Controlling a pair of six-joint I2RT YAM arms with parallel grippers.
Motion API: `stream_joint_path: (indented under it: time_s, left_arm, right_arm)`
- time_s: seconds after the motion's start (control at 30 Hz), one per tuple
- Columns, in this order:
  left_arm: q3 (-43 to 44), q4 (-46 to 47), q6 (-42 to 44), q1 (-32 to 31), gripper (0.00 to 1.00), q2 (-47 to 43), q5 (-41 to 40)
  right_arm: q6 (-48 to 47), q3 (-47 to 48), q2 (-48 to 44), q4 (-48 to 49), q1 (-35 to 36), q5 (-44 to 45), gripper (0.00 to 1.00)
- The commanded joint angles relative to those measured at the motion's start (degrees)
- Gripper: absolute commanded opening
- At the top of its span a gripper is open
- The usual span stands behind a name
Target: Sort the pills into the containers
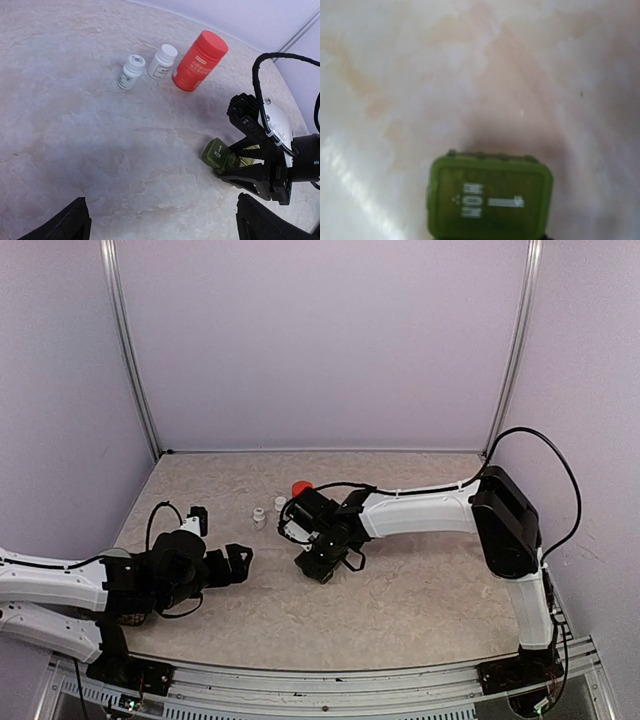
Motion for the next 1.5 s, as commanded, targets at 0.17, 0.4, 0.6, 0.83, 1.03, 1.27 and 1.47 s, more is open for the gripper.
stream_joint_path:
  time_s: [0.17, 0.4, 0.6, 0.83, 1.03, 1.27, 1.47]
  left_arm:
    - [-6.1, 21.4, -3.7, 12.4, 0.99, 3.4, 36.3]
    - [-6.4, 34.4, -8.0, 14.8, 0.98, 10.7, 50.1]
    - [-5.2, 47.2, -13.3, 15.4, 0.95, 19.0, 56.9]
    - [-4.2, 58.2, -18.0, 15.4, 0.92, 26.1, 60.2]
    - [-3.2, 60.4, -18.5, 14.8, 0.89, 28.7, 61.4]
    - [-2.1, 61.3, -18.2, 14.5, 0.87, 31.3, 61.3]
    - [-1.8, 65.4, -19.5, 14.4, 0.77, 33.8, 62.5]
  right_arm:
    - [-4.8, -9.9, -14.4, 7.2, 1.3, -0.7, 0.42]
    - [-7.2, -15.9, -21.8, 10.1, 3.4, 0.0, 0.40]
    - [-8.3, -17.9, -24.5, 10.6, 5.6, 0.2, 0.40]
    - [-8.6, -18.3, -25.1, 10.1, 7.0, 0.2, 0.40]
    - [-8.6, -19.0, -25.1, 10.7, 7.3, -0.8, 0.40]
    - [-8.5, -18.8, -25.0, 11.7, 7.9, -2.3, 0.40]
    - [-8.5, -18.8, -24.9, 11.9, 8.2, -2.3, 0.40]
